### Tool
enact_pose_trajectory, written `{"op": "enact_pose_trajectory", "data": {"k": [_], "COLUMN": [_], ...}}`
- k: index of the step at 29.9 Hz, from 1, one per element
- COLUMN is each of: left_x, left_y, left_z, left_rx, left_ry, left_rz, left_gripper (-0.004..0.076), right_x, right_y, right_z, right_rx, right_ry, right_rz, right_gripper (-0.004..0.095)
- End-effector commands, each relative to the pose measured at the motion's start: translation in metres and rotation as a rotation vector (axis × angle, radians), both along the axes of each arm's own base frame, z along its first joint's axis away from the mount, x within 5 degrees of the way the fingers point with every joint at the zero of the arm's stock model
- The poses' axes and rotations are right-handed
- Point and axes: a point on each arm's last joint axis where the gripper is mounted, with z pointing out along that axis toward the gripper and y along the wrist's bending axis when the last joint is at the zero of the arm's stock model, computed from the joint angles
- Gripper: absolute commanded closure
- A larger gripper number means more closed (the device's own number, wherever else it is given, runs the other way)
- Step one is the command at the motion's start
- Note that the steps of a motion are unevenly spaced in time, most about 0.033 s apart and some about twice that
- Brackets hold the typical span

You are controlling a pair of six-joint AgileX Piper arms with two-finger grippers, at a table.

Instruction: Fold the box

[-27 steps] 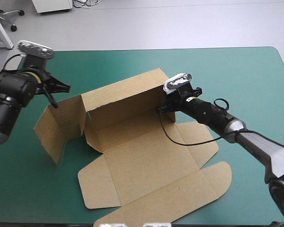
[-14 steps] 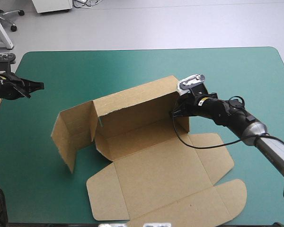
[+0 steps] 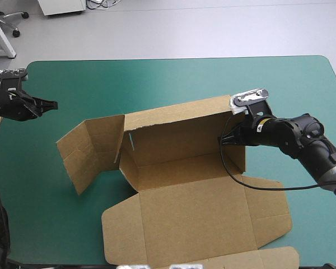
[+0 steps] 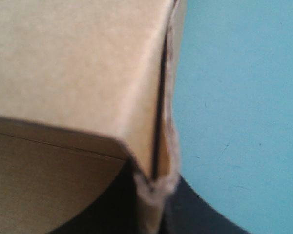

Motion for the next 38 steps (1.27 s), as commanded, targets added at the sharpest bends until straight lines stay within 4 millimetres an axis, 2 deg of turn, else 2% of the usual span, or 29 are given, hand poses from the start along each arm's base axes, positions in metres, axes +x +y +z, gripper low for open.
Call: {"op": "enact_pose_trajectory", "data": {"k": [1, 6, 10, 20, 31, 38], "left_x": [-0.004, -0.004, -0.004, -0.003, -0.003, -0.003], "left_y": [-0.002, -0.002, -0.002, -0.003, -0.003, -0.003], "left_z": [0.022, 0.021, 0.021, 0.021, 0.021, 0.021], "left_rx": [-0.003, -0.005, -0.005, -0.008, -0.011, -0.015], "left_ry": [-0.095, -0.088, -0.088, -0.088, -0.092, -0.092], "left_rz": [0.007, 0.006, 0.006, 0.006, 0.007, 0.007], "left_gripper": [0.0727, 0.0727, 0.0727, 0.0727, 0.0727, 0.0727], "right_x": [-0.007, 0.004, 0.021, 0.059, 0.112, 0.14], "right_y": [-0.004, -0.006, -0.009, 0.009, 0.027, 0.036], "right_z": [0.03, 0.042, 0.039, 0.022, 0.001, -0.021], "right_rx": [0.036, 0.036, 0.018, 0.016, -0.01, -0.026], "right_ry": [-0.052, -0.038, 0.034, 0.248, 0.322, 0.378], "right_rz": [-0.016, -0.054, -0.082, -0.03, -0.022, -0.024], "right_gripper": [0.0922, 0.0922, 0.0922, 0.0922, 0.0922, 0.0922]}}
